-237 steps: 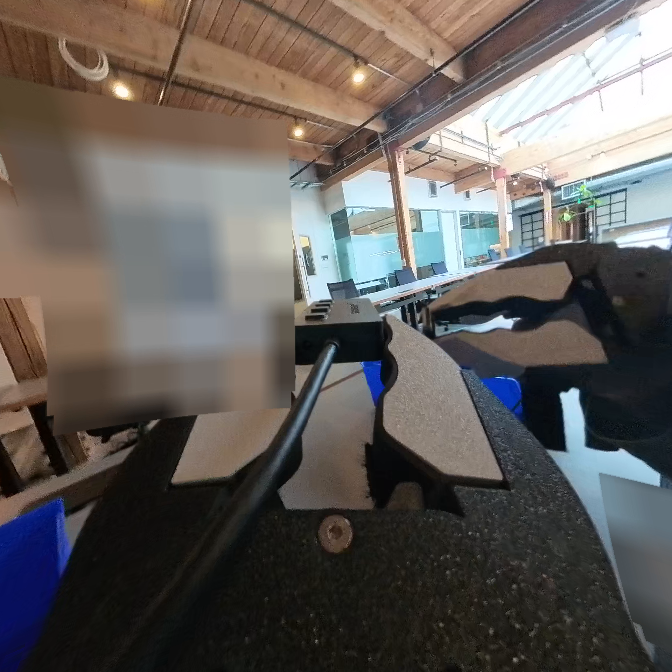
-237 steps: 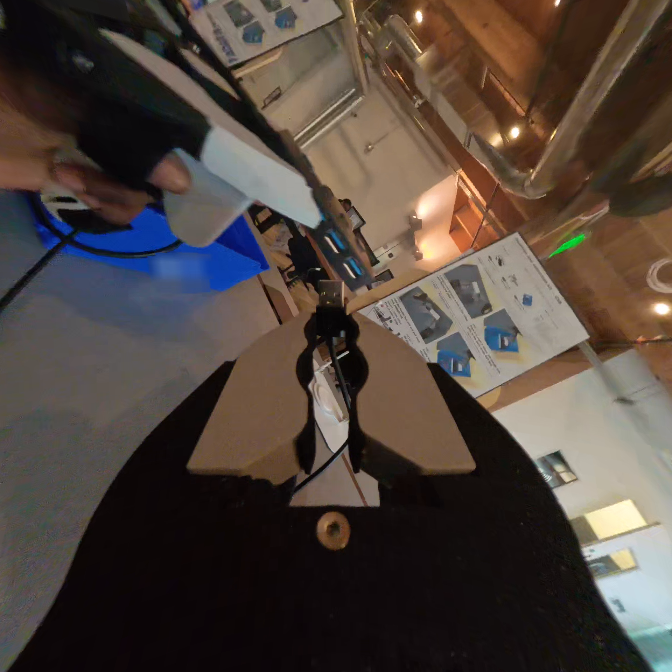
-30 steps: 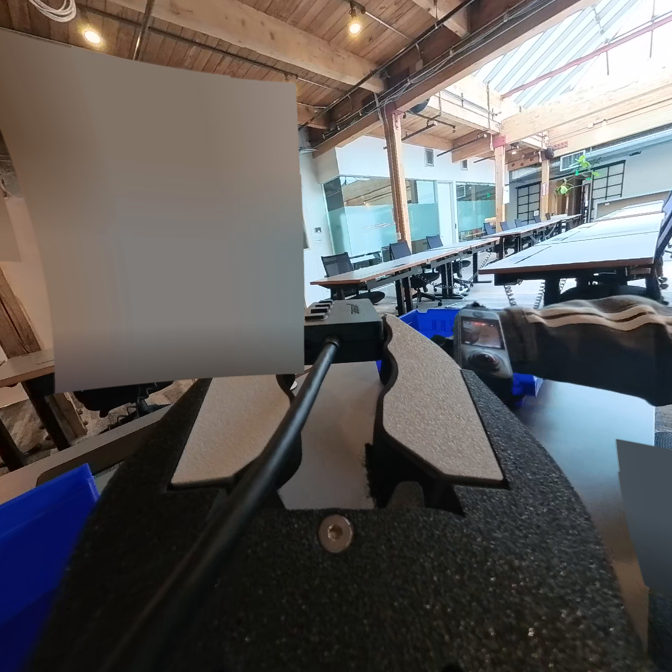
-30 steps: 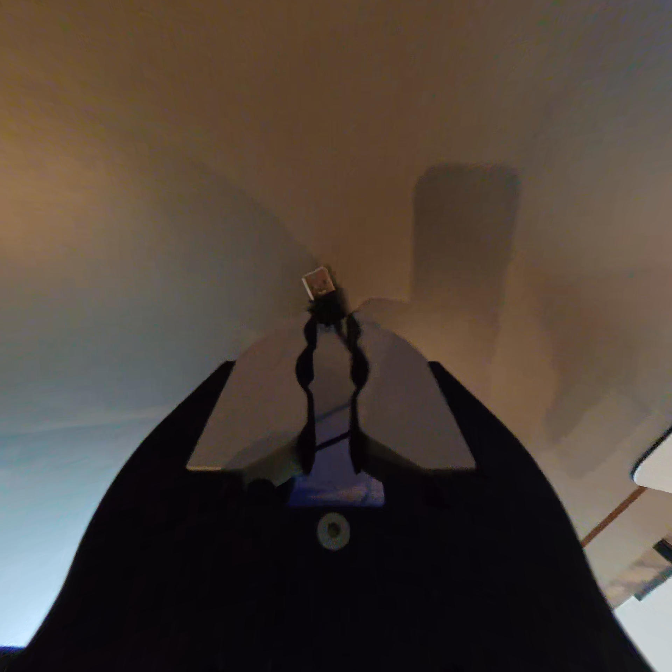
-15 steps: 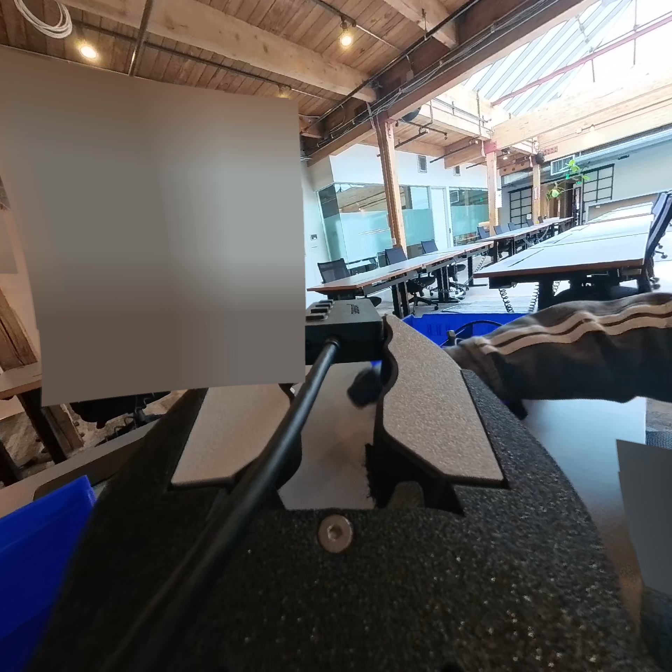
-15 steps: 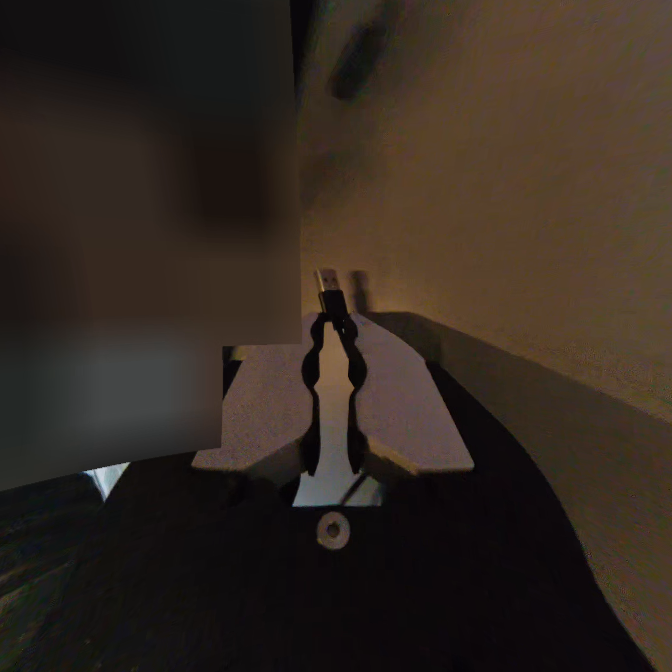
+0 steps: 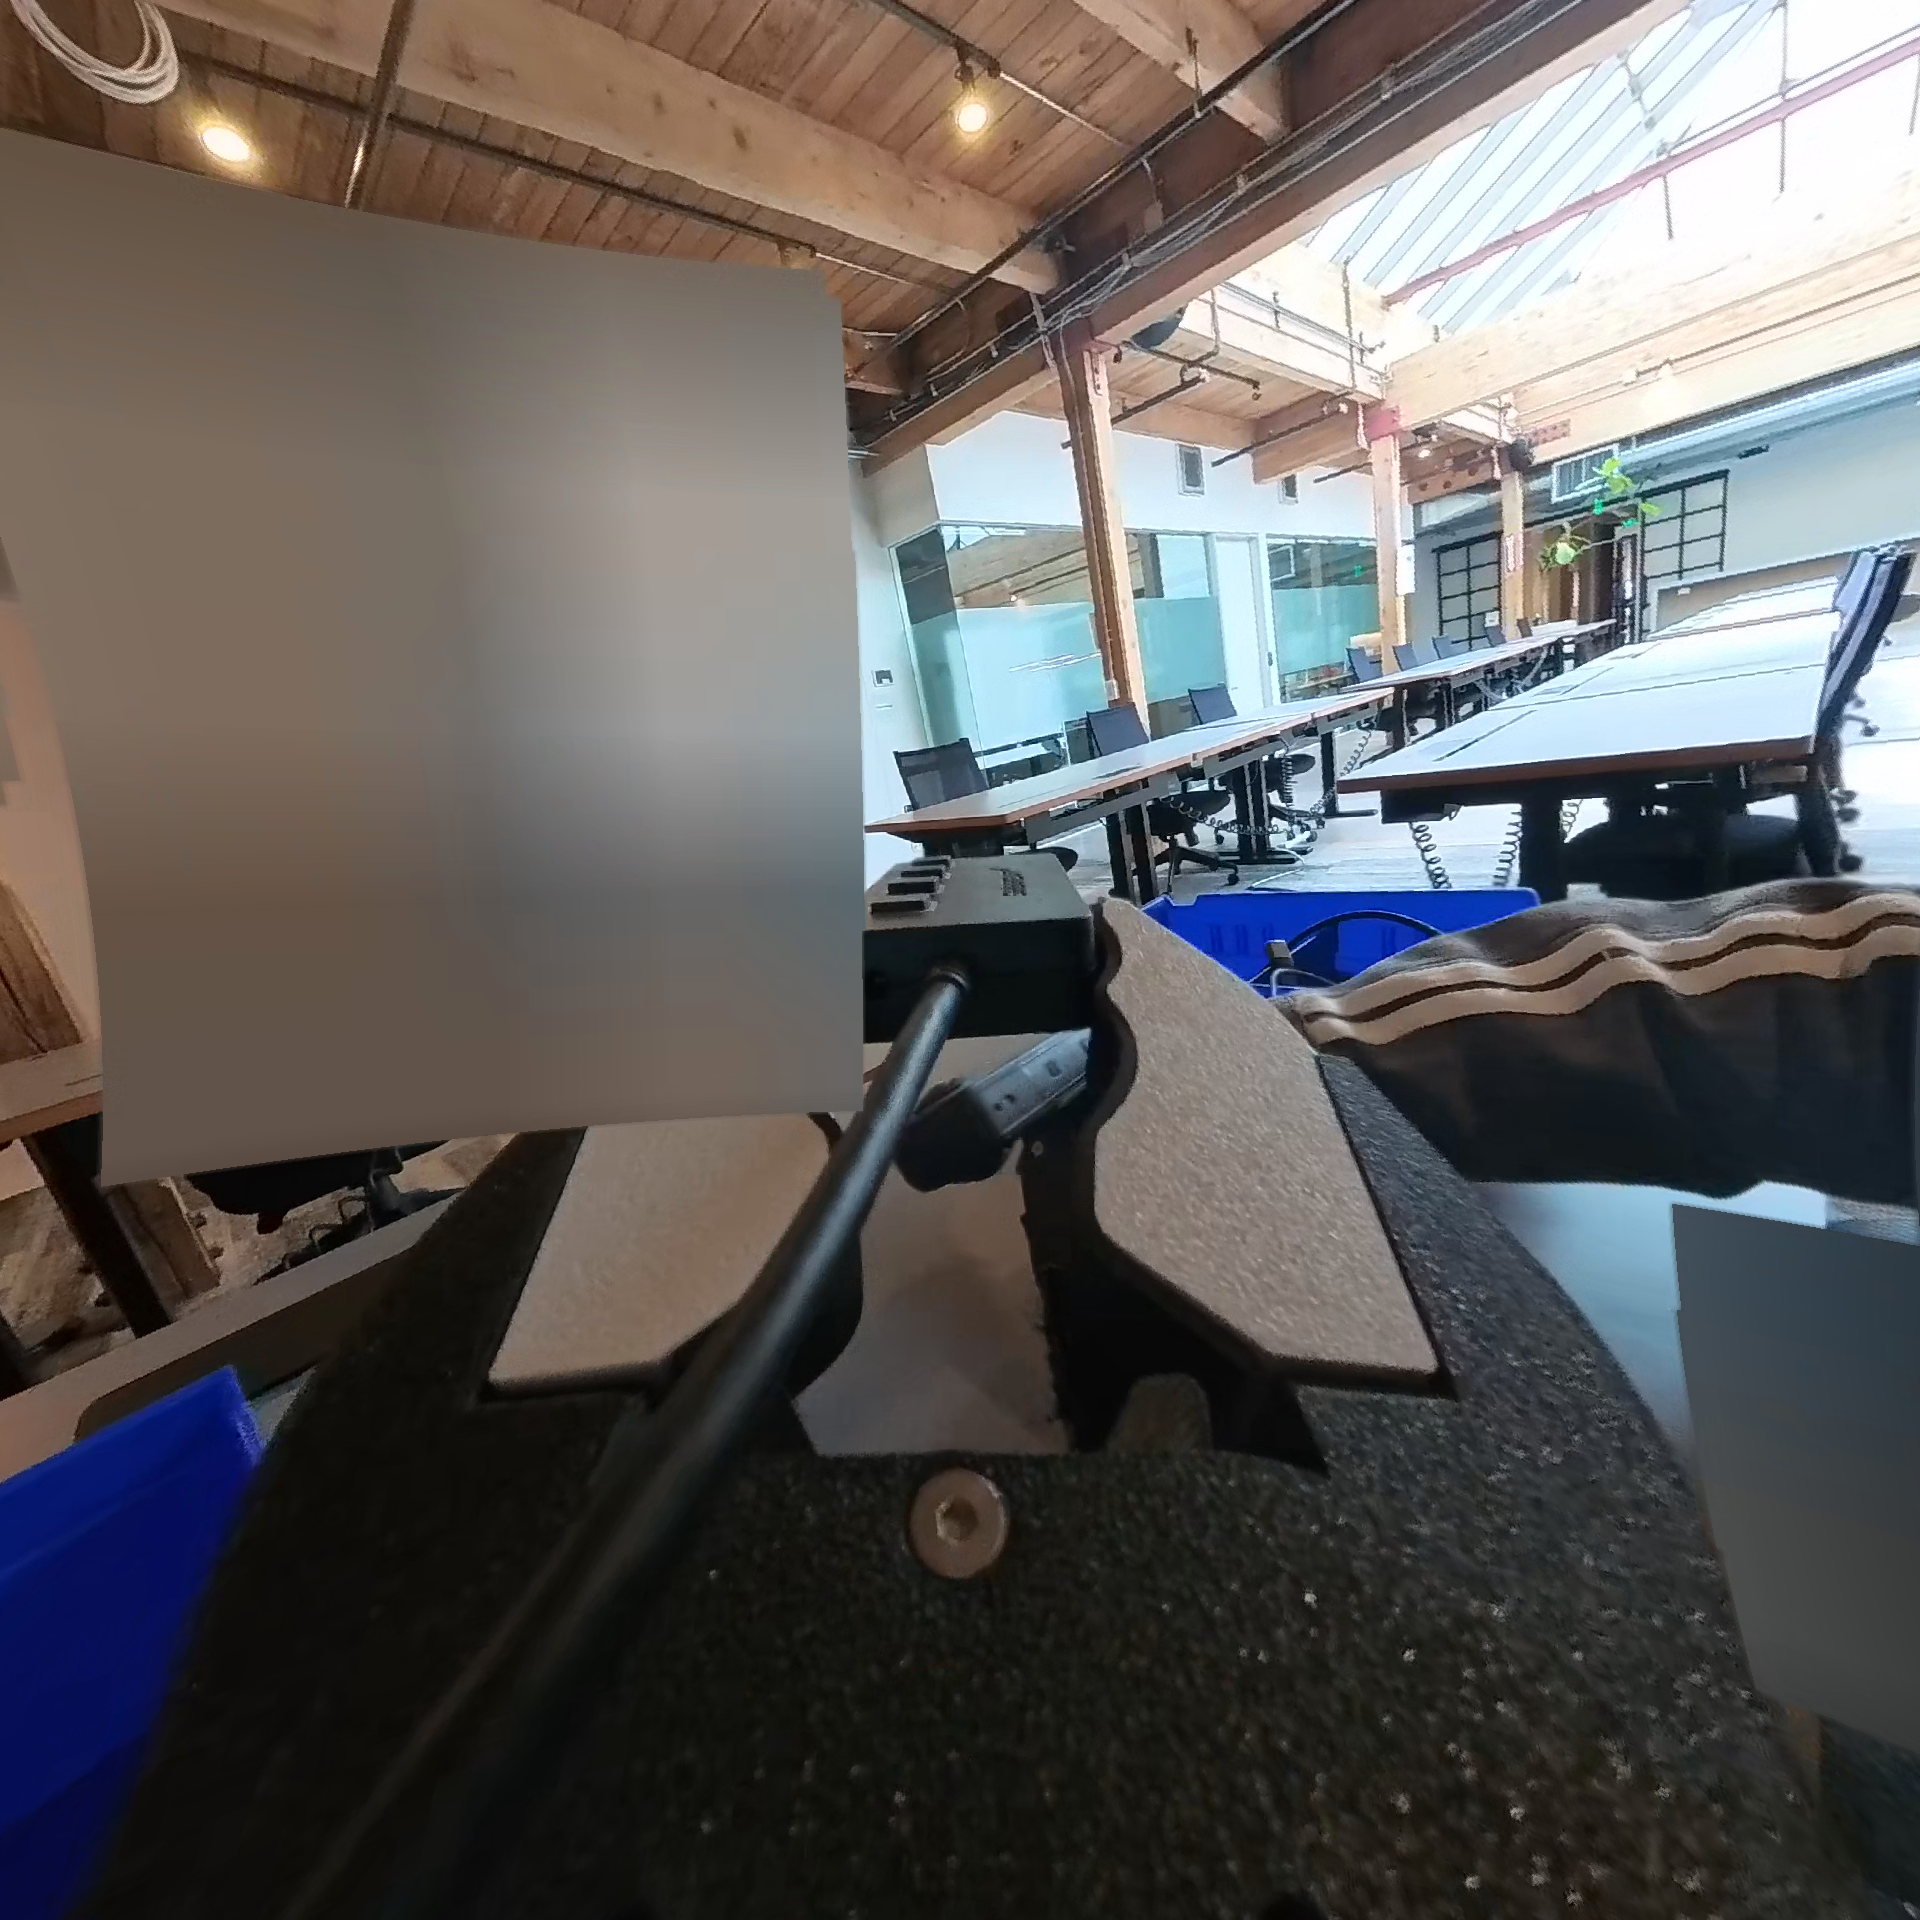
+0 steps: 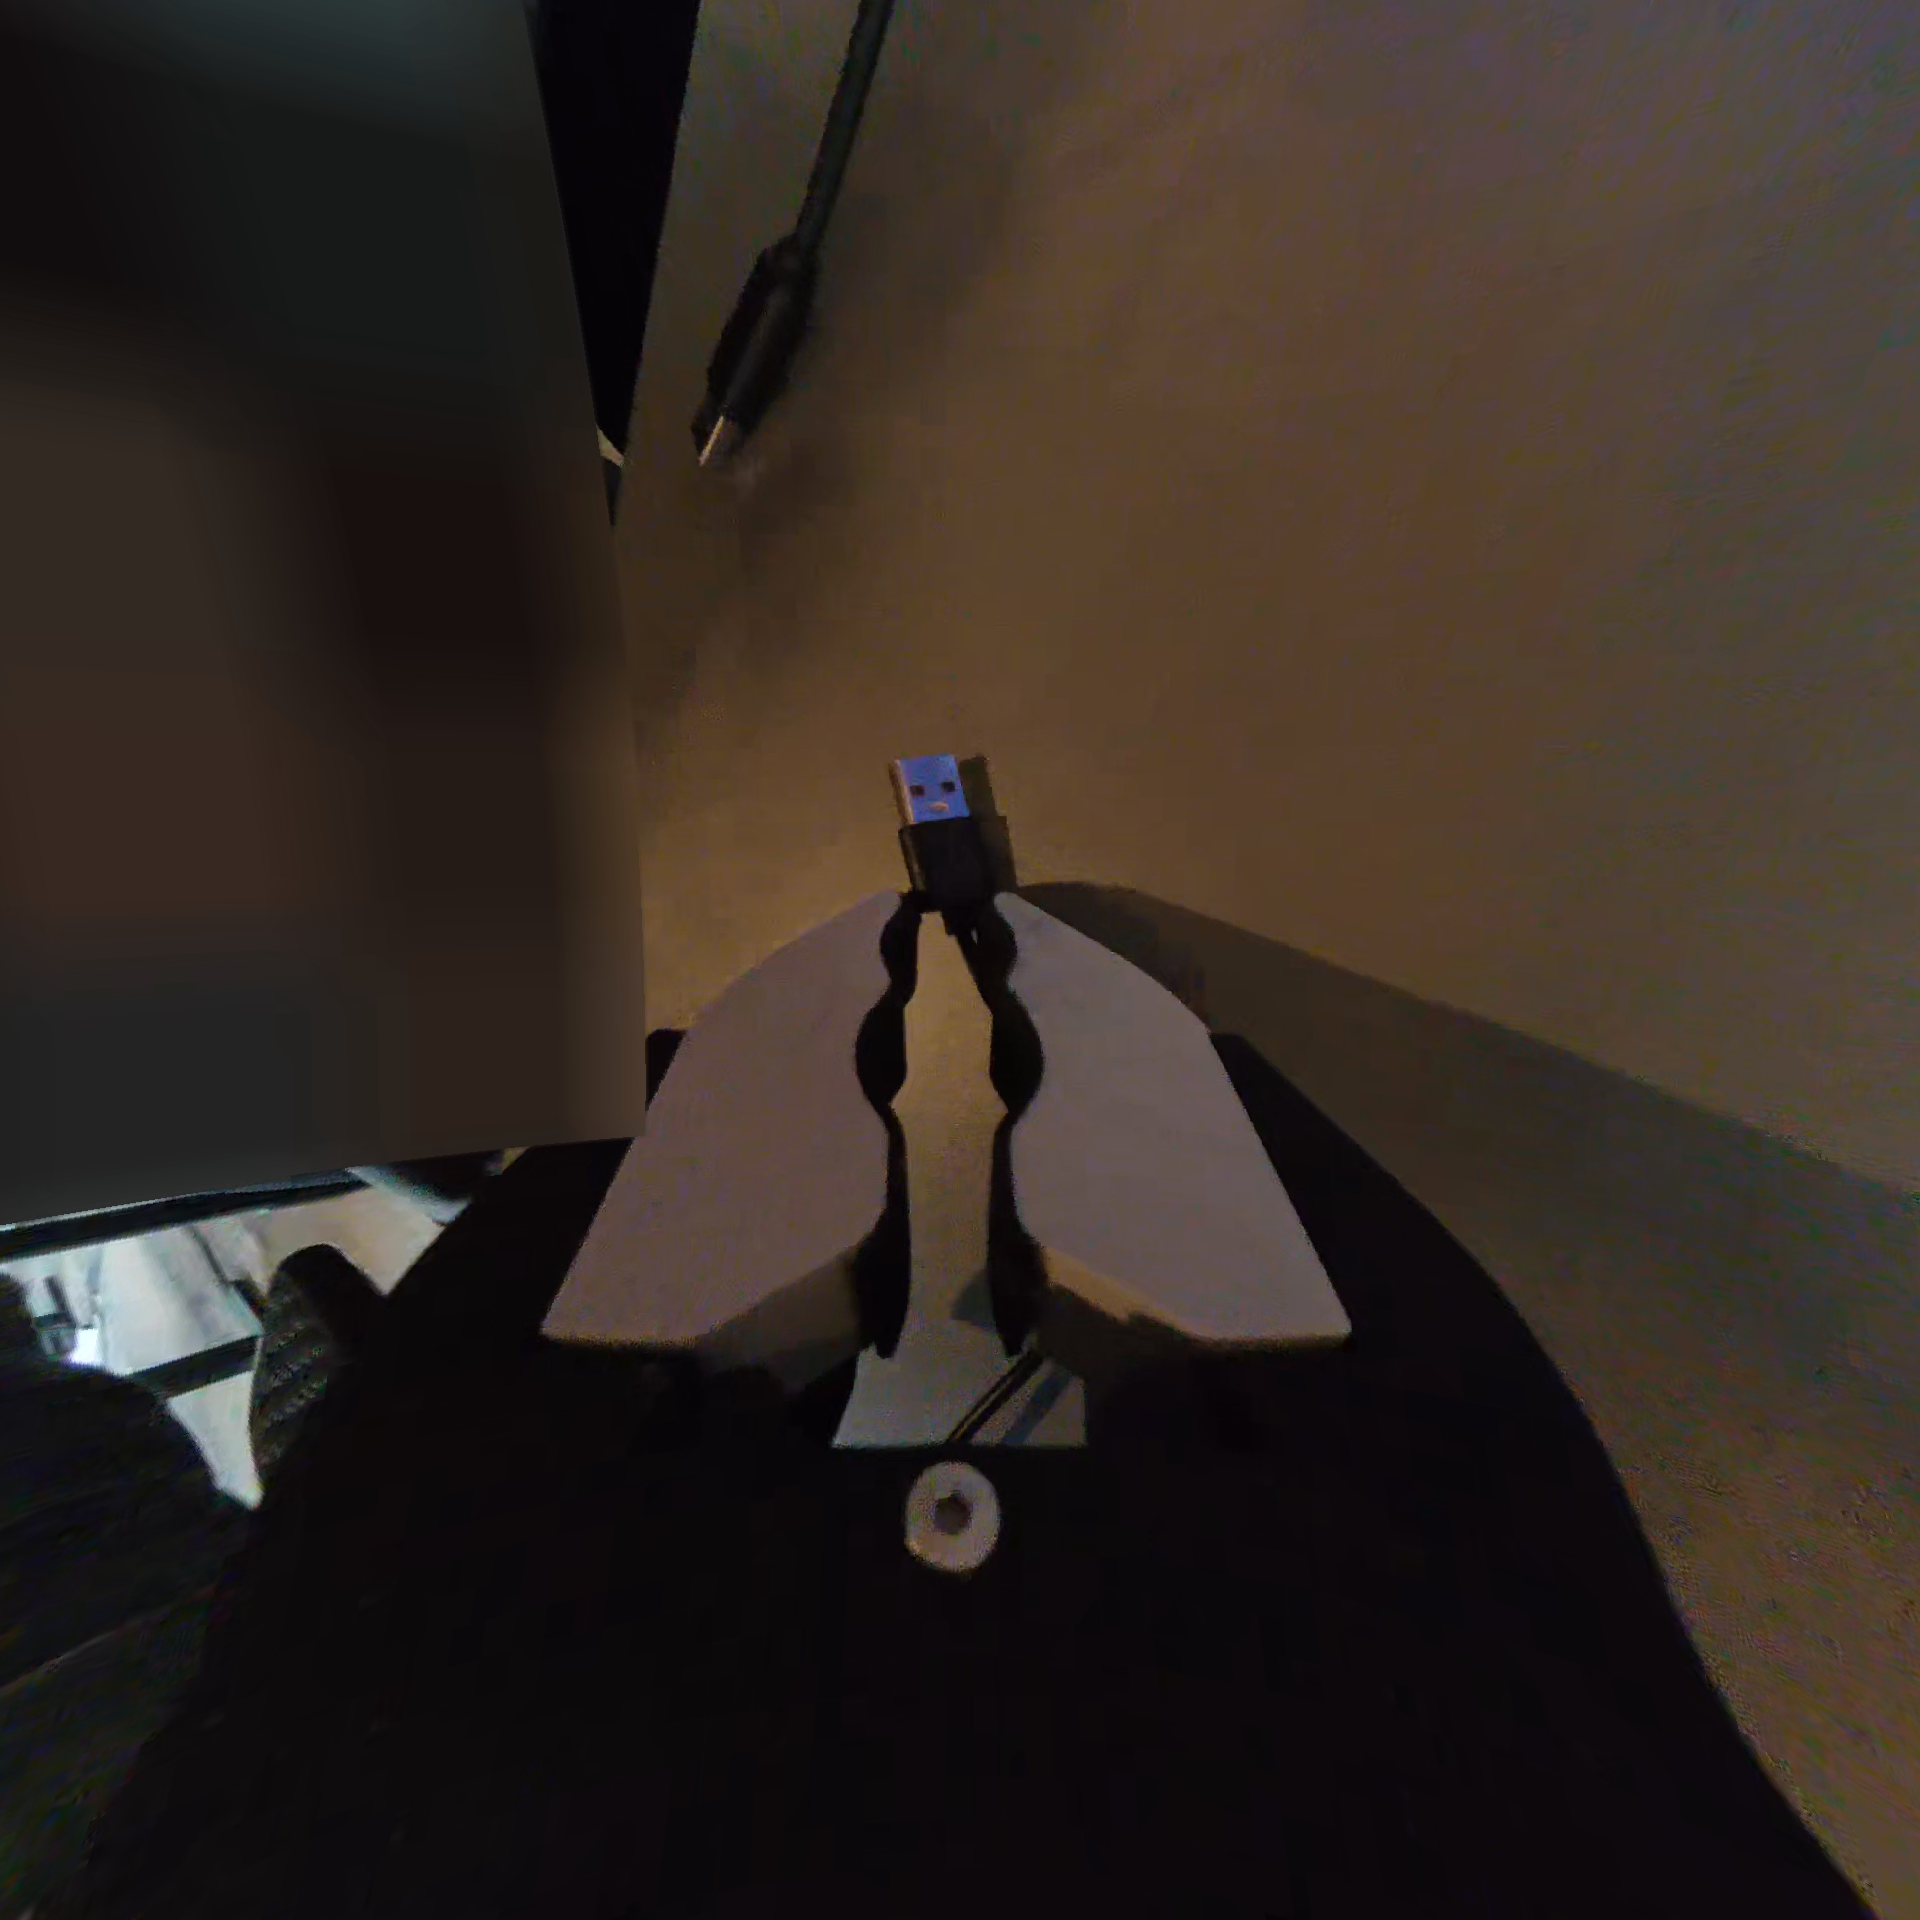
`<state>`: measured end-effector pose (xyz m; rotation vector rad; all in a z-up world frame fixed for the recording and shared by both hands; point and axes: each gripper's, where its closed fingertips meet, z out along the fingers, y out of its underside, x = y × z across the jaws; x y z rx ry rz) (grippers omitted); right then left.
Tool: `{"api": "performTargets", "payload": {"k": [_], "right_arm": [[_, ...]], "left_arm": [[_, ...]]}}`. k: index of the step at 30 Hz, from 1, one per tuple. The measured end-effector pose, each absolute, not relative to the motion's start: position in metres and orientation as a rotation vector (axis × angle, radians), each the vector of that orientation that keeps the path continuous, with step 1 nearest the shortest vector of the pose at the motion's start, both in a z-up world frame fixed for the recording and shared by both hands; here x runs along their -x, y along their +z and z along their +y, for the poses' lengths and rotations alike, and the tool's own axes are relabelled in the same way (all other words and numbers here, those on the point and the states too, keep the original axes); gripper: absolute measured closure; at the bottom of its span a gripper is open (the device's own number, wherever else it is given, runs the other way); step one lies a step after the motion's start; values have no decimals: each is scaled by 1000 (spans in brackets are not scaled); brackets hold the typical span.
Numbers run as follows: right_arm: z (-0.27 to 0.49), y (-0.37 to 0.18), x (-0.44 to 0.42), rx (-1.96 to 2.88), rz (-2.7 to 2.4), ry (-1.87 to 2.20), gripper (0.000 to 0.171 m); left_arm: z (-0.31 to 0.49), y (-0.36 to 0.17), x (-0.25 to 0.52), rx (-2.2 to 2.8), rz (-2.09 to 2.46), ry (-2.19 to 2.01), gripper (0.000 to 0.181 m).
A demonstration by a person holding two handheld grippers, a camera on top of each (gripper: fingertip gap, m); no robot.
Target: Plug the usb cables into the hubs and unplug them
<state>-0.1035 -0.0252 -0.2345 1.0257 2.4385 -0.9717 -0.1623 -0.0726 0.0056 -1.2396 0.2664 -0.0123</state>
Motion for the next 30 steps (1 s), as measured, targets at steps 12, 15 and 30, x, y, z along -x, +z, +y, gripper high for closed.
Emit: {"api": "performTargets", "payload": {"k": [12,15,30], "right_arm": [[-20,-209,124,-875,3313,-864,161],[-31,-196,124,-903,3349,-978,161],[-38,-237,71,-1445,2314,-854,161]], "left_arm": [[-75,6,170,1240,251,9,137],[-78,10,168,1231,253,16,137],[-96,36,116,1233,339,-166,137]]}}
